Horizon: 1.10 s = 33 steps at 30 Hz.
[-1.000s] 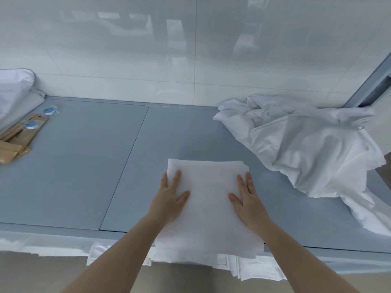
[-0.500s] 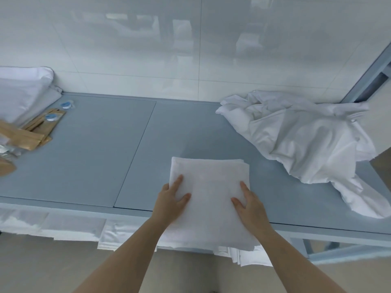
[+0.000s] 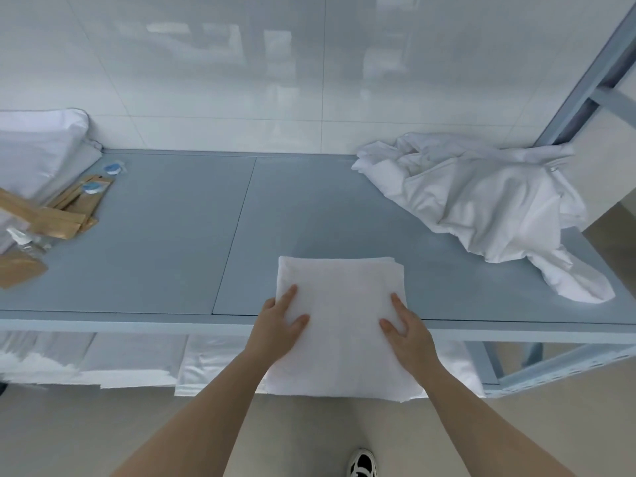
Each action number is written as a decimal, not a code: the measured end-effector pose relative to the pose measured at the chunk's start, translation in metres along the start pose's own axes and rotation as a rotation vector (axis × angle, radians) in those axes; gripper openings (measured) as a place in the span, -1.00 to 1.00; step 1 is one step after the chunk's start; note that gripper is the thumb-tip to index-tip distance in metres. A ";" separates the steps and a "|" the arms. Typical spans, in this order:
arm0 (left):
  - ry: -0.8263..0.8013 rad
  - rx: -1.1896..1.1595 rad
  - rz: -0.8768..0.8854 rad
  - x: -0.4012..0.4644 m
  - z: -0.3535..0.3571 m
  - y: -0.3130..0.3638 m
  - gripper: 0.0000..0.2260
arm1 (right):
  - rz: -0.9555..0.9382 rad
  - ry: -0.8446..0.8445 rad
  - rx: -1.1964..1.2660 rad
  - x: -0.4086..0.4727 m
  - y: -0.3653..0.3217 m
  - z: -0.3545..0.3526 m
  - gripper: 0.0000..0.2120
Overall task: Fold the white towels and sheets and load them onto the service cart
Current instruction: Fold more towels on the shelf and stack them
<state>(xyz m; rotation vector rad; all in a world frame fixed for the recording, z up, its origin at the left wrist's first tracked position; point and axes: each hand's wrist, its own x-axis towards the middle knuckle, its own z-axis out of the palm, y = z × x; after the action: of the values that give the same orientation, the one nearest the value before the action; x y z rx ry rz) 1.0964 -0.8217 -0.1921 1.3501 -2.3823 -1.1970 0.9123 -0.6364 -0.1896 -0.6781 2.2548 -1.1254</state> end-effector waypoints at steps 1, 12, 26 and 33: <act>-0.009 0.002 -0.002 -0.003 -0.001 -0.002 -0.41 | 0.005 0.000 -0.004 -0.003 -0.001 0.000 -0.45; -0.124 -0.046 0.005 -0.030 -0.008 -0.016 -0.42 | 0.137 -0.067 0.049 -0.046 0.002 -0.002 -0.45; -0.384 -0.151 0.274 -0.065 0.057 0.067 -0.44 | 0.246 0.313 0.131 -0.150 0.051 -0.079 -0.47; -0.581 -0.074 0.383 -0.115 0.135 0.137 -0.45 | 0.375 0.524 0.182 -0.237 0.099 -0.144 -0.46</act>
<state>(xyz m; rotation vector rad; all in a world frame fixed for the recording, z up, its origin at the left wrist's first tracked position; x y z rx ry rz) 1.0090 -0.6185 -0.1586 0.5151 -2.7459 -1.6956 0.9739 -0.3520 -0.1423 0.1368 2.5060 -1.4026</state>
